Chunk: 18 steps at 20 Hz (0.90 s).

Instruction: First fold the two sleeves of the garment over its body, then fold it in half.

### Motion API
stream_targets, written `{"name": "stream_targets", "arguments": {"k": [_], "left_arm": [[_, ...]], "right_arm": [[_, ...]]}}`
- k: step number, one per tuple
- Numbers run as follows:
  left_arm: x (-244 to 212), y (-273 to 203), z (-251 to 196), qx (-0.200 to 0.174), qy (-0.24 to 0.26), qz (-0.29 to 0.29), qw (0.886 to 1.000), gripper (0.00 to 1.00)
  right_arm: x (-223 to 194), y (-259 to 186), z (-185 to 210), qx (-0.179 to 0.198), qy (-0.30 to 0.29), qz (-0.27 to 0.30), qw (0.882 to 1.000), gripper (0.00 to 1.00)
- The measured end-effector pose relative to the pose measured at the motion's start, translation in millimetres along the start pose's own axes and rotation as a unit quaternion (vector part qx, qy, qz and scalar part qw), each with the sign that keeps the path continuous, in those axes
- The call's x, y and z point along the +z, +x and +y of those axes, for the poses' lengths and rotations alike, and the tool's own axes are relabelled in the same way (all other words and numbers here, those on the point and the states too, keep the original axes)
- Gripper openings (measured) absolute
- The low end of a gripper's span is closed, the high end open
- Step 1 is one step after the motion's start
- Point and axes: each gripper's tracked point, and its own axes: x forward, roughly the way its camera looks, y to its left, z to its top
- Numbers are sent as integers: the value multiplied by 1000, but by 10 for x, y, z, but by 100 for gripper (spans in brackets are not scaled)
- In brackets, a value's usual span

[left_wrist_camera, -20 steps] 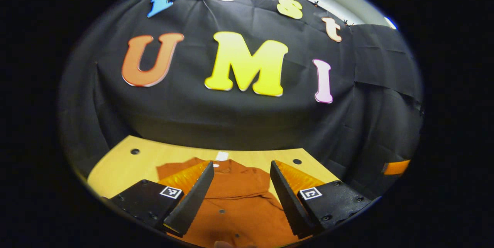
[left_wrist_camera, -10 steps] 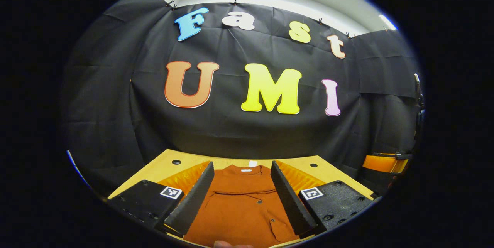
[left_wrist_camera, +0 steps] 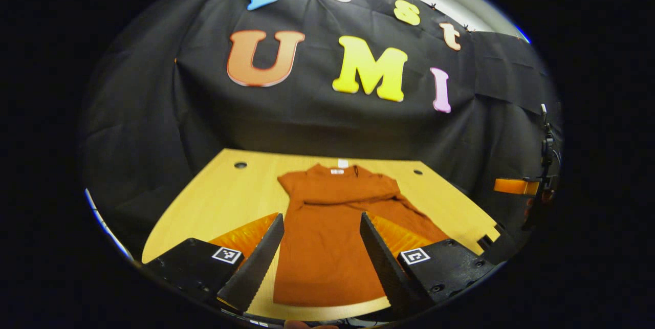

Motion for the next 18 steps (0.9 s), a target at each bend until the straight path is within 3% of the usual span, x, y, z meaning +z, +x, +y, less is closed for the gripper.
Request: {"name": "stream_targets", "arguments": {"k": [3, 7, 13, 18], "left_arm": [[-724, -49, 230, -25, -49, 99, 994, 97], [-1340, 61, 509, -11, -82, 169, 982, 99], [-1642, 172, 446, -37, -164, 221, 961, 98], [-1626, 237, 290, -44, -200, 215, 955, 96]], "right_arm": [[-485, -40, -360, -22, -1, 57, 998, 84], [-964, -14, -614, -48, 15, 113, 992, 84], [-1256, 48, -672, -53, 21, 149, 987, 84], [-1339, 158, -588, -44, 26, 156, 986, 84]]}}
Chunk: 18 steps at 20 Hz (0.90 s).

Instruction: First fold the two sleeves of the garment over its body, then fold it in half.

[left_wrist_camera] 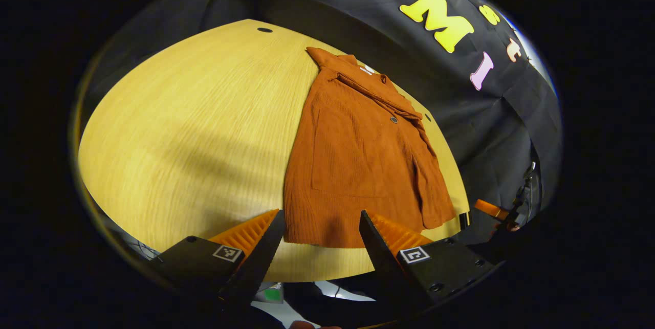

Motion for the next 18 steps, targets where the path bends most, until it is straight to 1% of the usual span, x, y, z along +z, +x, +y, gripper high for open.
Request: {"name": "stream_targets", "arguments": {"k": [1, 2, 4, 5, 6, 7, 8, 9, 10, 11, 12, 15, 16, 18], "left_arm": [[-26, 27, -2, 5, -2, 3, 1000, 90], [-34, 62, -4, 9, -5, 4, 1000, 83], [-29, 132, -1, 17, -15, 8, 1000, 49], [-30, 160, 28, 26, -21, 11, 999, 38], [-20, 169, 6, 25, -27, 11, 999, 29], [-19, 185, -8, 26, -27, 12, 999, 14], [-17, 182, -13, 29, -25, 12, 999, 13], [-17, 189, 7, 33, -24, 14, 999, 9], [-23, 174, 15, 37, -27, 17, 999, 7], [-30, 159, 5, 37, -31, 19, 999, 4], [-34, 142, 1, 37, -34, 18, 999, 4], [-47, 125, 35, 38, -48, 23, 998, 3], [-45, 119, 33, 37, -52, 24, 998, 3], [-44, 113, 22, 36, -52, 25, 998, 3]], "right_arm": [[-18, 52, 32, 2, 2, 5, 1000, 84], [-45, 93, 45, 2, 1, 10, 1000, 84], [-106, 130, 65, 5, -2, 20, 1000, 84], [-133, 149, 72, 7, -3, 24, 1000, 84], [-159, 161, 78, 8, -3, 28, 1000, 84], [-185, 184, 86, 9, -2, 33, 999, 84], [-221, 205, 93, 10, -1, 39, 999, 84], [-257, 225, 97, 10, -2, 45, 999, 85], [-300, 241, 79, 4, -4, 52, 999, 85], [-347, 256, 38, -3, -5, 59, 998, 90], [-391, 297, 23, -7, -4, 67, 998, 94], [-492, 454, -22, -21, 9, 91, 996, 95], [-502, 514, -22, -25, 7, 96, 995, 95], [-491, 584, 53, -31, -17, 103, 994, 95]]}}
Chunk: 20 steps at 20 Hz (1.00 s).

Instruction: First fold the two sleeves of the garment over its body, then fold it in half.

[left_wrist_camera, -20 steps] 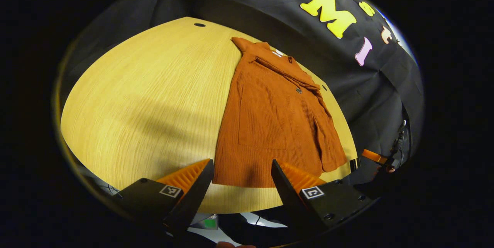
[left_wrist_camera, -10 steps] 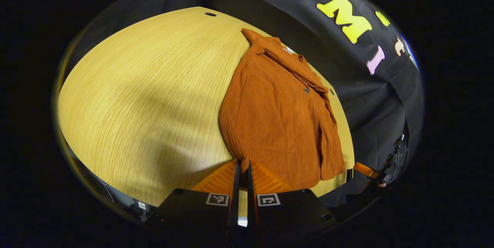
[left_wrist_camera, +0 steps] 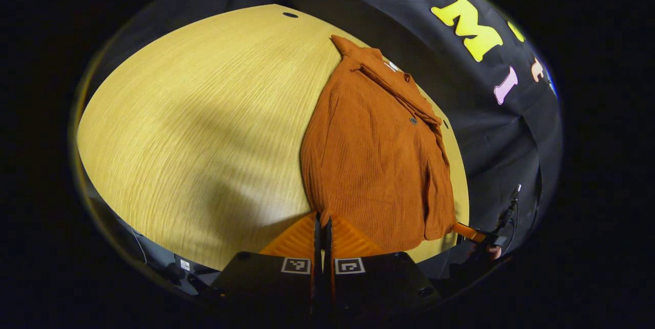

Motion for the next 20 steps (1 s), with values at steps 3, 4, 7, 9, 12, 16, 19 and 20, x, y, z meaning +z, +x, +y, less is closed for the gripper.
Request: {"name": "stream_targets", "arguments": {"k": [3, 4, 7, 9, 12, 16, 19, 20], "left_arm": [[-9, 8, -8, 1, 9, 4, 1000, 3], [-6, 12, -11, 1, 12, 5, 1000, 3], [6, -2, -19, -2, 10, 3, 1000, 3], [15, -30, -20, -7, 4, 0, 1000, 3], [11, -150, -51, -16, 5, -5, 1000, 3], [-79, -378, -103, -32, 25, -1, 999, 3], [-259, -589, -134, -39, 54, 10, 998, 3], [-313, -678, -154, -46, 58, 12, 997, 3]], "right_arm": [[12, 10, 126, -6, -46, 1, 999, 86], [-12, 20, 212, 0, -47, 2, 999, 74], [-2, 22, 303, 11, -35, 4, 999, 20], [-25, -15, 274, 14, -10, 16, 1000, 11], [13, -130, 271, 26, 27, 18, 999, 11], [106, -373, 231, 41, 55, 12, 998, 1], [224, -494, 274, 57, 56, 26, 997, 1], [309, -549, 287, 63, 57, 26, 996, 1]]}}
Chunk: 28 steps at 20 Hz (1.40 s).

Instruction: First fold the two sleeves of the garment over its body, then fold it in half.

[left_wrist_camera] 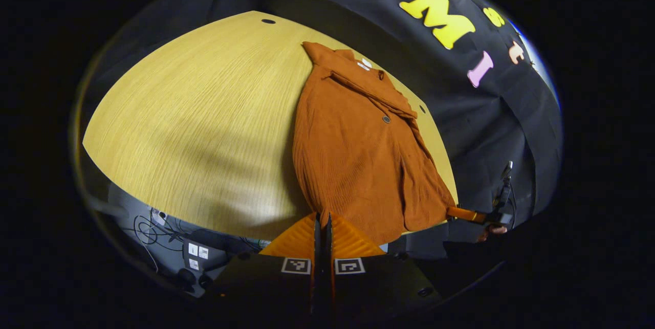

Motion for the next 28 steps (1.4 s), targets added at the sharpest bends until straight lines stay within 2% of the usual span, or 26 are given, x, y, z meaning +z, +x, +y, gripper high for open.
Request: {"name": "stream_targets", "arguments": {"k": [4, 7, 10, 13, 14, 18, 22, 24, 26, 28], "left_arm": [[127, -391, -221, -22, 16, -17, 999, 3], [452, -623, -497, -41, 73, -40, 996, 3], [884, -793, -773, -49, 142, -70, 986, 3], [1429, -825, -1044, -60, 173, -101, 978, 3], [1666, -744, -1065, -54, 179, -109, 976, 3], [2371, -471, -1209, -38, 188, -128, 973, 3], [3229, -132, -1329, 5, 222, -156, 962, 3], [3577, 138, -1346, 14, 230, -163, 959, 3], [3838, 506, -1212, 36, 237, -158, 958, 3], [4033, 891, -969, 59, 224, -147, 962, 3]], "right_arm": [[517, -290, 128, 29, 22, -24, 999, 0], [936, -593, 264, 50, 24, -52, 997, 0], [1480, -879, 433, 75, 26, -90, 993, 0], [2120, -933, 537, 99, 33, -122, 987, 0], [2405, -893, 583, 106, 26, -130, 985, 0], [3097, -689, 729, 119, 4, -145, 982, 1], [3819, -337, 831, 123, 8, -157, 980, 0], [4152, 9, 761, 102, 8, -159, 982, 0], [4358, 389, 751, 96, 13, -146, 985, 0], [4516, 809, 669, 84, 6, -132, 988, 0]]}}
